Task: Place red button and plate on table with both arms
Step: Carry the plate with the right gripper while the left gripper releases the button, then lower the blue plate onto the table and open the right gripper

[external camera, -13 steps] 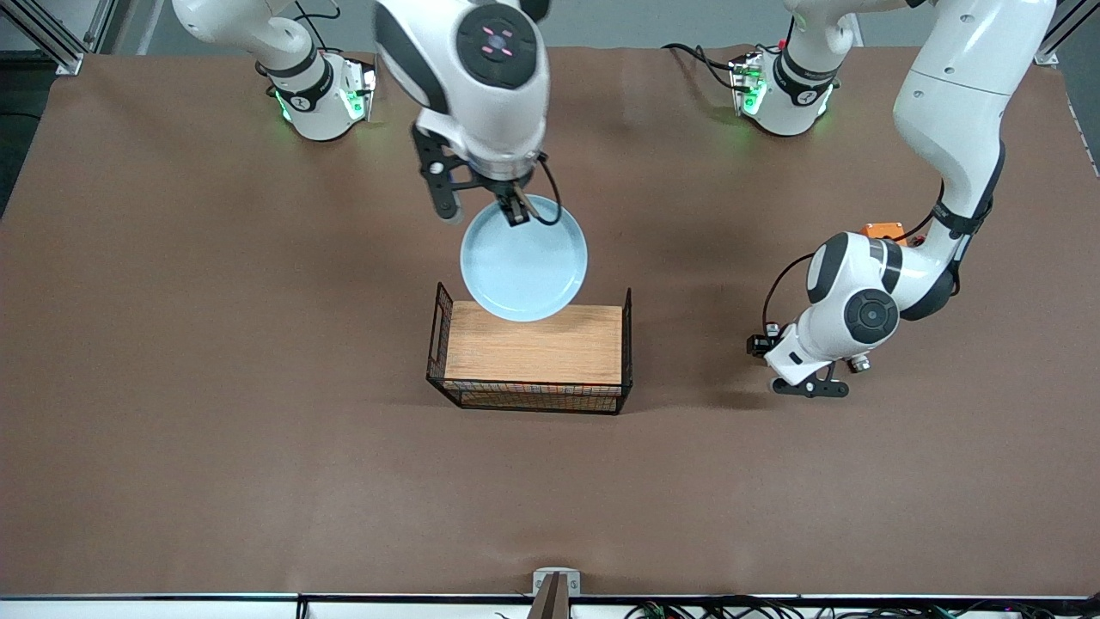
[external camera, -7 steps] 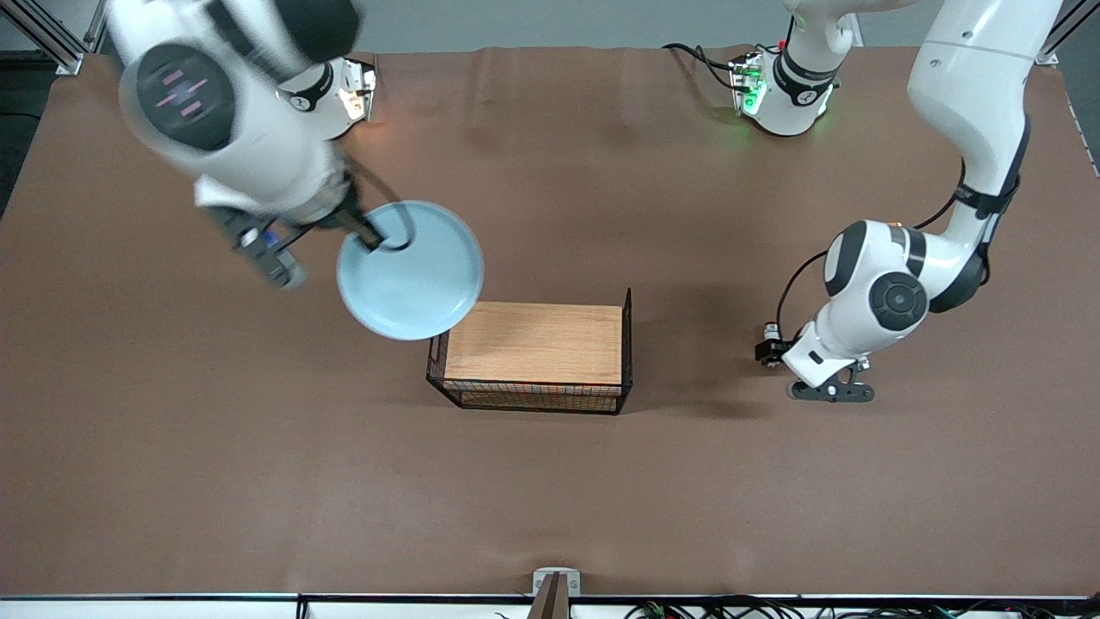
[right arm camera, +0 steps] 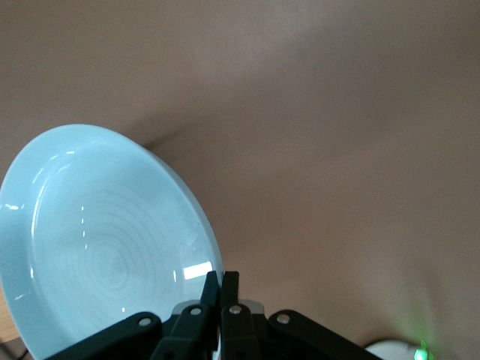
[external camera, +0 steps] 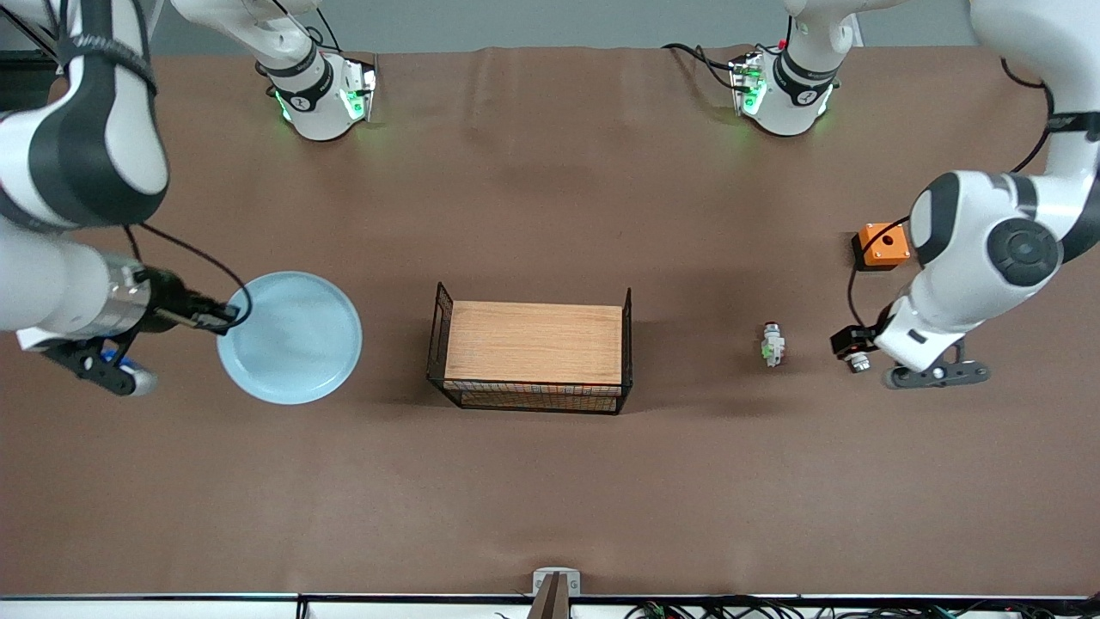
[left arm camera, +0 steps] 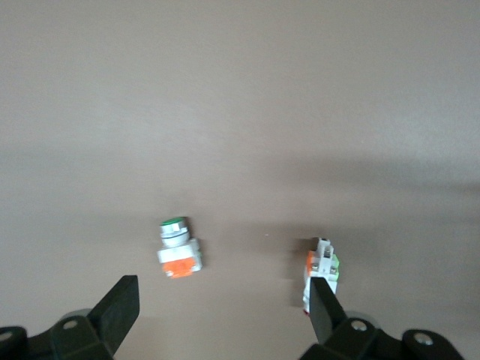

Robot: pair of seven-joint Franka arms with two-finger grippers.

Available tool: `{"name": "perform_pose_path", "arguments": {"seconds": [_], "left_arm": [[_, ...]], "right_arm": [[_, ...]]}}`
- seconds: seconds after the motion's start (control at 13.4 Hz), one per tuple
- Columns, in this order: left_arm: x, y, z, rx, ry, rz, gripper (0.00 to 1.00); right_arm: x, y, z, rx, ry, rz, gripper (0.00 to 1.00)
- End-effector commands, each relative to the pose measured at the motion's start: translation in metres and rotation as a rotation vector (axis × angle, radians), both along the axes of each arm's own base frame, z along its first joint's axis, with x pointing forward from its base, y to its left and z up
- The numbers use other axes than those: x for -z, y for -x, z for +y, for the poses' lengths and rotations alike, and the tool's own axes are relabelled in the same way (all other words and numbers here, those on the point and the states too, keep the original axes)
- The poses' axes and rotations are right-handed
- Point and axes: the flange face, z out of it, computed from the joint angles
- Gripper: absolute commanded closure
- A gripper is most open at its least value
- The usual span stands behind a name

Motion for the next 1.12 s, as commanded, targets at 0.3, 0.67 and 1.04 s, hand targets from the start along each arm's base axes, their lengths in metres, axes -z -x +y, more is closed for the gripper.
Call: {"name": "perform_pose_path", "arguments": {"seconds": [0.3,0.67,1.04], "left_arm": [[-0.087,0.036,0.021,-0.045,0.008,-0.028,0.0],[-0.133,0.057,0.017,-0.065,0.03,-0.039,0.0],[-0.153,0.065,0.012,-0.057,0.034,-0.057,0.0]], "right_arm": [[0.094,0.012,-0.137,-0.226,-0.108,-0.11,0.99],[0.182,0.04,-0.216,-0.303,-0.17,-0.273,0.99],[0.248,0.051,-0.244,-0.256,-0.25,-0.299,0.99]]}}
